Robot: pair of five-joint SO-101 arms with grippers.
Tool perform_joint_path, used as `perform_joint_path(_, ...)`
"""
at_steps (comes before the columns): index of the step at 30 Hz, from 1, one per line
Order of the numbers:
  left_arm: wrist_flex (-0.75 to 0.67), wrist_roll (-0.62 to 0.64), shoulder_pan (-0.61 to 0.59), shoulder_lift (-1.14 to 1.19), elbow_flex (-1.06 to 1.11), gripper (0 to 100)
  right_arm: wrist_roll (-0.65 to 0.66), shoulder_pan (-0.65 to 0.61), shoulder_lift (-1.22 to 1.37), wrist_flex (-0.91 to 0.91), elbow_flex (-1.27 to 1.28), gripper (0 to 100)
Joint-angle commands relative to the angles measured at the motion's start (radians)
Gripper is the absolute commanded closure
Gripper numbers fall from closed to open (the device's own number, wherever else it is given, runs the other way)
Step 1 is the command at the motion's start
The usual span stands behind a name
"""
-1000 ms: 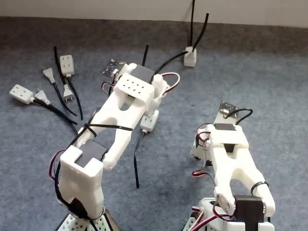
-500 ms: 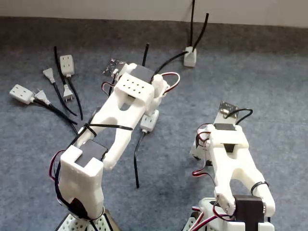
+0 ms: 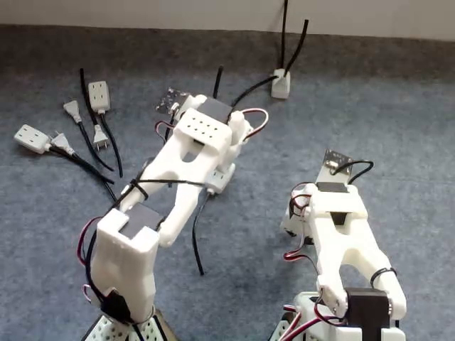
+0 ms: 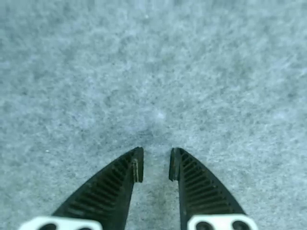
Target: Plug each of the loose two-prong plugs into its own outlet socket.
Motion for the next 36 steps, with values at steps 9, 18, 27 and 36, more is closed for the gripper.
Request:
perform_joint_path(9,0.249,0.009,0.004,0.008,-0.07,99,-0.003,0.007,-0.004,-0.013,0.001,89.7)
perform_joint_path(18,0.267,0.003,-0.019,0.087,-0.056,99,-0.003,0.007,-0.004,-0.013,0.001,89.7)
perform_joint_path(27,0.31,-0.06,-0.019,0.211,-0.059,99,-0.003,0.007,-0.004,-0.013,0.001,89.7)
perform_joint_path(36,0.307,-0.068,-0.03,0.217,-0.054,99,-0.003,0.007,-0.004,-0.013,0.001,89.7)
